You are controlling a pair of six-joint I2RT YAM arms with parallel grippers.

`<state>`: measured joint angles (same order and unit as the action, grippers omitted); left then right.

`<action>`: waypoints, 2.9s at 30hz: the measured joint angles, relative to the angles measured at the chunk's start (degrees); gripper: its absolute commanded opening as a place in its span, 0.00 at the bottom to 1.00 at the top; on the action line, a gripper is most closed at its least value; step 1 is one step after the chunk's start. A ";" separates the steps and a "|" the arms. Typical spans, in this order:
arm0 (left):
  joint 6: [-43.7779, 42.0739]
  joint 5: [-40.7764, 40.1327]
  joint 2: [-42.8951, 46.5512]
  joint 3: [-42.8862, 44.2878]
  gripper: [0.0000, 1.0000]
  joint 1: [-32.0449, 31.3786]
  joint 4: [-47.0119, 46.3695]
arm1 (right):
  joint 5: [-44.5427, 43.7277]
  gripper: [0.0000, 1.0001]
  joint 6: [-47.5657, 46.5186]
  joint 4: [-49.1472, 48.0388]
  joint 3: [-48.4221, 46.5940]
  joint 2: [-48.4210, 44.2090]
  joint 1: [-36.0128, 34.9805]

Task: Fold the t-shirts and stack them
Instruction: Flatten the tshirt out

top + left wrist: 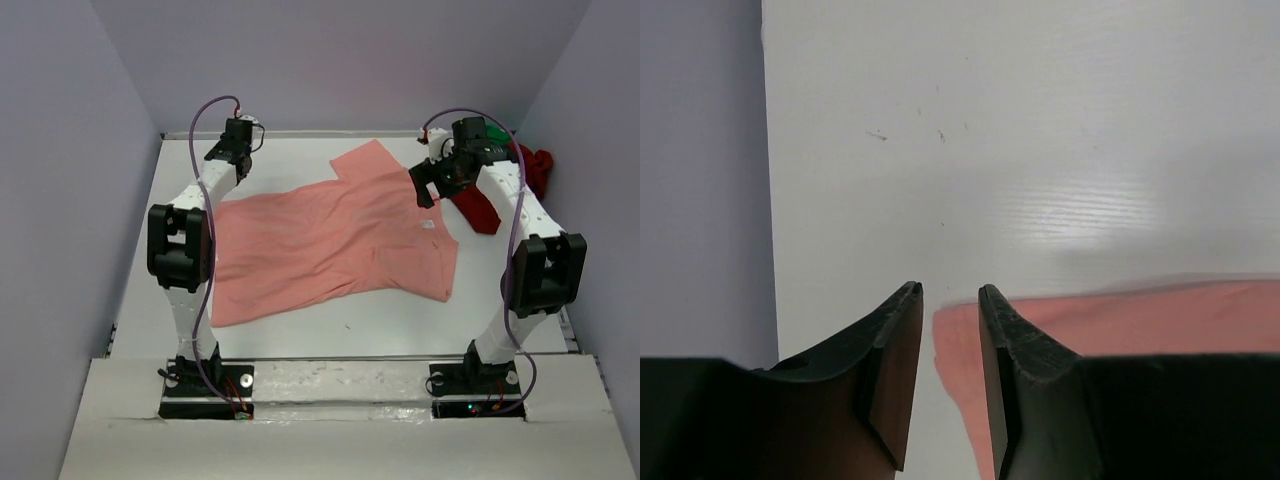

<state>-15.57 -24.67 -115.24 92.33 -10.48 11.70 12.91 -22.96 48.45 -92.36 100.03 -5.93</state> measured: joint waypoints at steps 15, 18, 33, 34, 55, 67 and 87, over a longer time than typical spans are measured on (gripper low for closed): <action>3.43 19.91 13.03 -15.41 0.31 0.35 14.32 | -0.24 1.00 -0.33 -0.22 4.81 -3.08 0.00; 2.97 20.46 13.57 -20.24 0.31 0.35 14.60 | -0.24 1.00 -0.07 -0.24 5.09 -3.08 0.00; -0.11 18.49 9.51 -23.82 0.27 0.37 7.74 | 0.50 1.00 1.33 -0.42 5.09 -3.04 0.00; -0.68 18.69 7.34 -22.38 0.23 0.37 8.24 | 0.50 1.00 1.38 -0.42 5.09 -3.04 0.00; -4.46 17.62 -13.53 10.25 0.43 6.56 17.16 | -0.57 1.00 1.99 -0.37 4.76 0.76 0.00; -3.85 15.76 -14.73 15.54 0.69 8.57 23.43 | -0.02 1.00 1.75 0.04 1.88 2.03 0.00; -5.33 9.25 42.99 -22.51 0.99 13.35 12.00 | 3.30 1.00 -1.77 0.22 -25.22 35.34 -6.54</action>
<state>-20.91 -15.42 -72.25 69.82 2.87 23.70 16.21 -24.73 48.66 -117.58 135.37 -12.47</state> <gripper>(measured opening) 0.989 0.995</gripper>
